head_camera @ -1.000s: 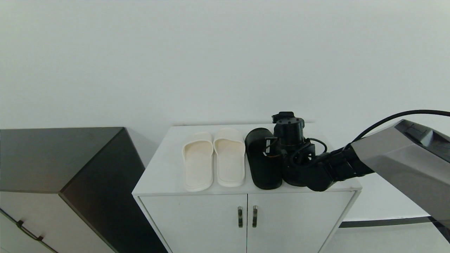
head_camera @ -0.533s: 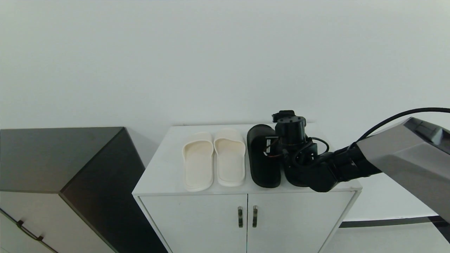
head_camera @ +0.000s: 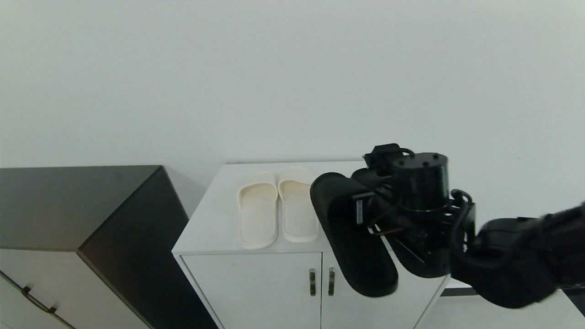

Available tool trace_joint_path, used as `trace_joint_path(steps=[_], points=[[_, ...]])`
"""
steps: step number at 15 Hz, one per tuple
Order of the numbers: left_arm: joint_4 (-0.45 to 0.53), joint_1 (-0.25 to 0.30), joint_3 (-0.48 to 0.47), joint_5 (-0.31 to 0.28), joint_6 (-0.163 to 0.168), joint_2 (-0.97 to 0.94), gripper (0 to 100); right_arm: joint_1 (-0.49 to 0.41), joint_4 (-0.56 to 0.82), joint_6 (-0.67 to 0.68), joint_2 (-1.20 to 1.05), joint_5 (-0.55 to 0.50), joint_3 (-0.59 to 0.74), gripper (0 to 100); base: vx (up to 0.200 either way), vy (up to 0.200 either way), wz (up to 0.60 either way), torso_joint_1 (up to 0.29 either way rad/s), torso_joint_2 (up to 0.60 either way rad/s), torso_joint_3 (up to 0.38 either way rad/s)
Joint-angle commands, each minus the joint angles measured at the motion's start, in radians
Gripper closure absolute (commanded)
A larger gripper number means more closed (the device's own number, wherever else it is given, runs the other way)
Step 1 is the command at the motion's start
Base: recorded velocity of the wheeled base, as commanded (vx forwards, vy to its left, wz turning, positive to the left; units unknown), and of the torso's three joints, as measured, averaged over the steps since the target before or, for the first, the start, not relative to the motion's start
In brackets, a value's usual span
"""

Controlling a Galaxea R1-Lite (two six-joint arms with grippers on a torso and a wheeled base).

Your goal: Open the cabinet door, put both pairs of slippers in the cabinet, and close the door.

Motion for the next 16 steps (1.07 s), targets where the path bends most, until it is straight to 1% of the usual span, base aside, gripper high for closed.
trace_joint_path(steps=[1,2,3,4,5,8,16], points=[[0.000,0.000,0.000,-0.001,0.000,0.001,100,0.082,0.009,-0.002,-0.269,0.122,0.203,100,0.000,0.000,0.00,0.000,0.00,0.000],[0.000,0.000,0.000,-0.001,-0.001,0.001,100,0.082,0.034,0.001,-0.311,0.238,0.246,100,0.000,0.000,0.00,0.000,0.00,0.000],[0.000,0.000,0.000,-0.001,-0.003,0.001,100,0.080,0.055,0.006,-0.312,0.266,0.254,100,0.000,0.000,0.00,0.000,0.00,0.000],[0.001,0.000,0.000,0.001,-0.003,0.001,100,0.076,0.092,0.021,-0.303,0.274,0.258,100,0.000,0.000,0.00,0.000,0.00,0.000],[0.000,0.000,0.000,0.001,-0.003,0.001,100,0.077,0.100,0.029,-0.294,0.281,0.258,100,0.000,0.000,0.00,0.000,0.00,0.000],[0.000,0.000,0.000,-0.001,-0.003,0.001,100,0.088,0.093,0.033,-0.277,0.295,0.274,100,0.000,0.000,0.00,0.000,0.00,0.000],[0.000,0.000,0.000,-0.001,-0.006,0.001,100,0.089,0.092,0.030,-0.283,0.289,0.283,100,-0.200,0.000,0.00,0.002,0.00,0.005]])
